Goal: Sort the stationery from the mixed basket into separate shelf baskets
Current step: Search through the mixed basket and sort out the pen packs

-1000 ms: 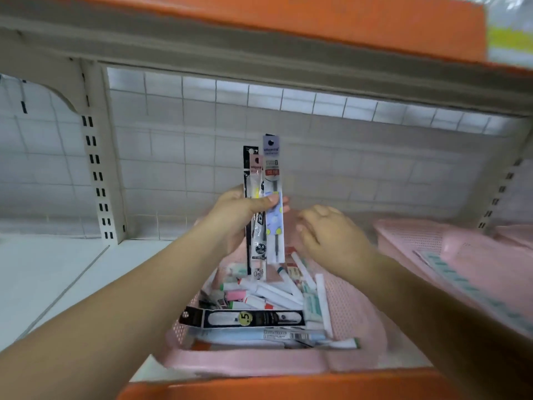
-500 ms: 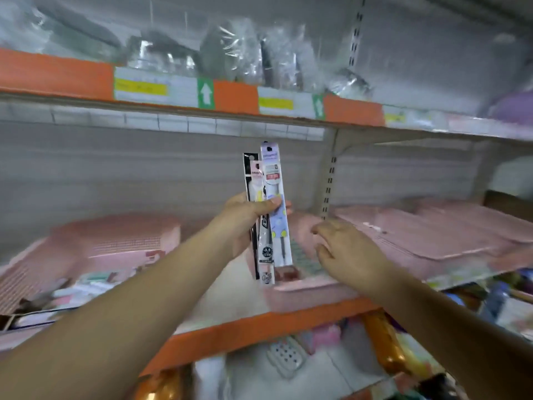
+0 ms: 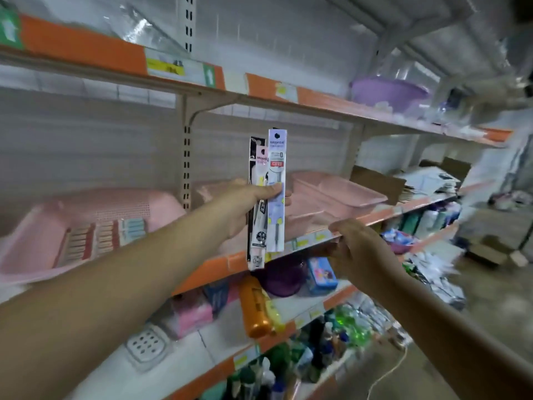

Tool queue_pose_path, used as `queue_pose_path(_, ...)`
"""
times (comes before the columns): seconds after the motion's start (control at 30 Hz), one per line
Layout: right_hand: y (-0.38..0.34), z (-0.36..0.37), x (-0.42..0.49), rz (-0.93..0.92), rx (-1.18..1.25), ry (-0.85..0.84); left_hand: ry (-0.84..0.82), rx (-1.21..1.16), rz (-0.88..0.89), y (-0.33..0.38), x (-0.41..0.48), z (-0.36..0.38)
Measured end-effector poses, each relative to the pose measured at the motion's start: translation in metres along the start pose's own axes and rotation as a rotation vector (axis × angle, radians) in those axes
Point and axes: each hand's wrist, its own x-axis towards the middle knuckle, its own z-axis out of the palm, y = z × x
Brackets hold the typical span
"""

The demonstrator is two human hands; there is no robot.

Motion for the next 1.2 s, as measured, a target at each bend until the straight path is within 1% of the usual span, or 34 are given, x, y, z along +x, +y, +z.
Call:
queue_pose_path(0.2,0.105,0.003,0.024,0.078,0.001,0.036,-0.14,0.011,-0.025,-0.03,0.073,0.09)
queue_pose_path(0.33,0.176,0.017,0.063,0.156,0.085,0.083,-0.167,0.03,0.004,-0.053,0.141,0.135)
queue_pose_path(0.4,0.209,0.025,0.088,0.182,0.123,0.08,-0.161,0.039,0.002,-0.061,0.178,0.153)
queue_pose_path(0.63,0.299,0.04,0.19,0.204,0.19,0.07,0.012,0.128,0.018,-0.074,0.319,0.188)
queue_pose_path(0.77,0.341,0.062,0.234,0.133,0.238,0.036,0.09,0.119,-0.023,-0.095,0.373,0.202)
queue_pose_path(0.9,0.368,0.089,0.287,0.093,0.43,0.018,0.155,0.03,-0.052,-0.109,0.411,0.213)
queue_pose_path(0.97,0.377,0.102,0.32,0.054,0.519,0.005,0.187,-0.01,-0.034,-0.114,0.427,0.214)
queue_pose_path(1.03,0.385,0.113,0.358,0.019,0.613,-0.026,0.232,-0.035,-0.015,-0.12,0.444,0.215)
queue_pose_path(1.1,0.388,0.121,0.395,-0.007,0.758,-0.121,0.31,-0.055,-0.011,-0.124,0.458,0.215)
queue_pose_path(1.2,0.385,0.131,0.436,-0.076,0.898,-0.404,0.448,-0.049,0.016,-0.13,0.48,0.217)
